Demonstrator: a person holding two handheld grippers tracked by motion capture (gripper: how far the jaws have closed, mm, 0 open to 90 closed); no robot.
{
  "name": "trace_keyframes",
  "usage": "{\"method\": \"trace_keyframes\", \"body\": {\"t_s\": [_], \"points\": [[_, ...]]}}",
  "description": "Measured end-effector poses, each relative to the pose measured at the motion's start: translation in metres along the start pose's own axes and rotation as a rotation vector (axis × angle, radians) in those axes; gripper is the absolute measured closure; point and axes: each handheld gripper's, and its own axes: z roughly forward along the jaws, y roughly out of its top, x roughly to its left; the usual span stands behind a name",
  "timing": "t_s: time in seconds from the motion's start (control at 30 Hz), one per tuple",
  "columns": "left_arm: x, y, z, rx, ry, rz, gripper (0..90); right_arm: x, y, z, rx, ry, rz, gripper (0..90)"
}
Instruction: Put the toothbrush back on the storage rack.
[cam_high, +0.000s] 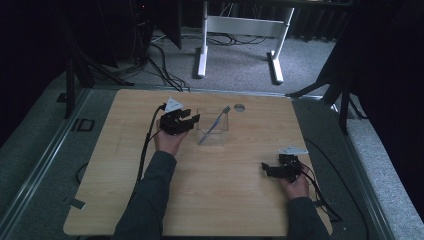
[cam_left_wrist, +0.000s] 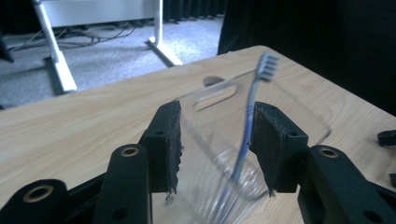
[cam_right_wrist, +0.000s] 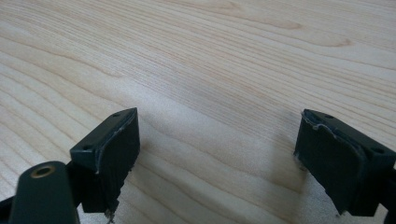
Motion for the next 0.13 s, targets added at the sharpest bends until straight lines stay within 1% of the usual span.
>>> {"method": "trace_keyframes", "body": {"t_s": [0.07, 0.13], "points": [[0.007, -0.005, -0.005, 0.007, 0.015, -0.023, 50.5, 0.0, 0.0, 0.0, 0.0, 0.0, 0.0, 13.5], [0.015, -0.011, -0.009, 0.019, 0.037, -0.036, 48.3, 0.0, 0.0, 0.0, 0.0, 0.0, 0.0, 13.5]]}}
